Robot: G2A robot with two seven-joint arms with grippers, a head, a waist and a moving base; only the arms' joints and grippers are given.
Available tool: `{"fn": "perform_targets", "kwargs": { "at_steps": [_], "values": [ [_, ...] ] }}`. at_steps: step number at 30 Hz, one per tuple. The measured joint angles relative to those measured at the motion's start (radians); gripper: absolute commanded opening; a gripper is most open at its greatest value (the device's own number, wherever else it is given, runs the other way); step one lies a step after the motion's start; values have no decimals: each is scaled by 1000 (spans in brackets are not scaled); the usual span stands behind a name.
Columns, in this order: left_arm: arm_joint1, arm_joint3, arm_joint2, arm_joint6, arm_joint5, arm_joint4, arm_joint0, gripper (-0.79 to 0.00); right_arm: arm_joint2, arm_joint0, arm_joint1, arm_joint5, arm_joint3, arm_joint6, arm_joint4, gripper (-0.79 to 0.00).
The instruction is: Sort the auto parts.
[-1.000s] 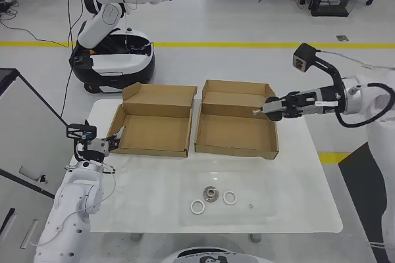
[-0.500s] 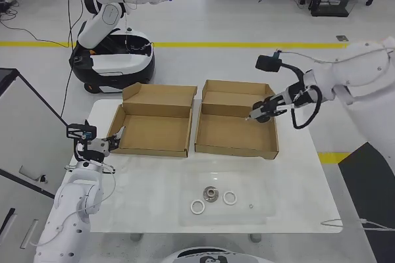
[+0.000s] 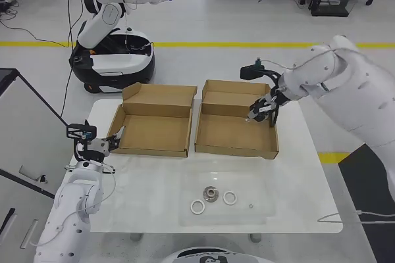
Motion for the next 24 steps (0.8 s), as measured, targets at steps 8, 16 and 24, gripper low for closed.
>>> {"fn": "perform_targets", "kwargs": {
  "at_steps": [8, 16, 24],
  "values": [
    [0, 0, 0, 0, 0, 0, 0, 0, -97, -17, -53, -3, 110, -99, -149, -785],
    [0, 0, 0, 0, 0, 0, 0, 0, -148, -49, -104, 26, 222, -189, -225, -785],
    [0, 0, 0, 0, 0, 0, 0, 0, -190, -88, -149, 42, 306, -235, -292, -785]
  ]
}}
